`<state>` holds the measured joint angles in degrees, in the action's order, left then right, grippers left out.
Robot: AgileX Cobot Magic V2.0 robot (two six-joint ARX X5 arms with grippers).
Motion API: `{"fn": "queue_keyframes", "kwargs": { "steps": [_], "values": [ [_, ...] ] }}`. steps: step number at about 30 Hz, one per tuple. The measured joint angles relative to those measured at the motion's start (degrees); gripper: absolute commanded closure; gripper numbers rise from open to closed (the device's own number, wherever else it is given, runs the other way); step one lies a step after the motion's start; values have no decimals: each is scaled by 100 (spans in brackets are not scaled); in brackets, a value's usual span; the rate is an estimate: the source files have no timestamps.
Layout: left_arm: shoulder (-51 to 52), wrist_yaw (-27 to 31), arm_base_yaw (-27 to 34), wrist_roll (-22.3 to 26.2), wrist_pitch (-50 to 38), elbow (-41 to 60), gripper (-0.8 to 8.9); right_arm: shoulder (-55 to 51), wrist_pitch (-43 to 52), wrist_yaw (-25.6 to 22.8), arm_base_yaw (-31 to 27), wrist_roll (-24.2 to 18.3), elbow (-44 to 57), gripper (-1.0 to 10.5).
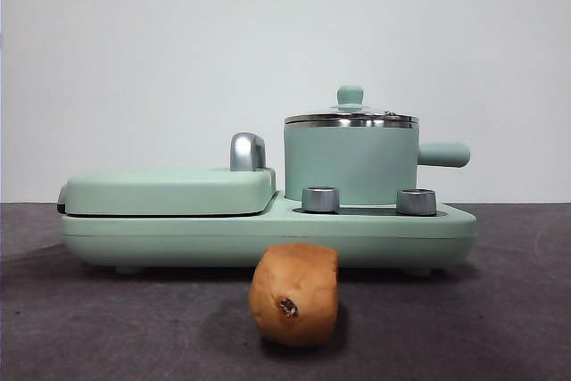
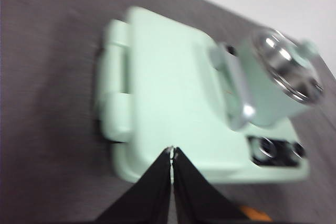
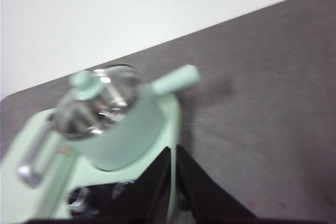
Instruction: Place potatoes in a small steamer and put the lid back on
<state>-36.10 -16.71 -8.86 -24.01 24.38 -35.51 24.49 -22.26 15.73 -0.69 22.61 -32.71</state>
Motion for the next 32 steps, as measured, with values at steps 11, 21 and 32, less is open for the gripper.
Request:
{"fn": "queue_keyframes", "kwargs": {
  "steps": [11,21,32],
  "values": [
    [-2223,-424,-568,1228,1134,-2124,803,1921,-1154,1834,0,-850,-1930,933],
    [-2802,-424,-750,1834,1419,-2553,778,2061,-1353,2210,0,-1040,-2068,932],
    [-2804,-424,-922,1679,837,-2575,285,2061,-1486,2208,2,-1045,-2068,465]
  ]
}}
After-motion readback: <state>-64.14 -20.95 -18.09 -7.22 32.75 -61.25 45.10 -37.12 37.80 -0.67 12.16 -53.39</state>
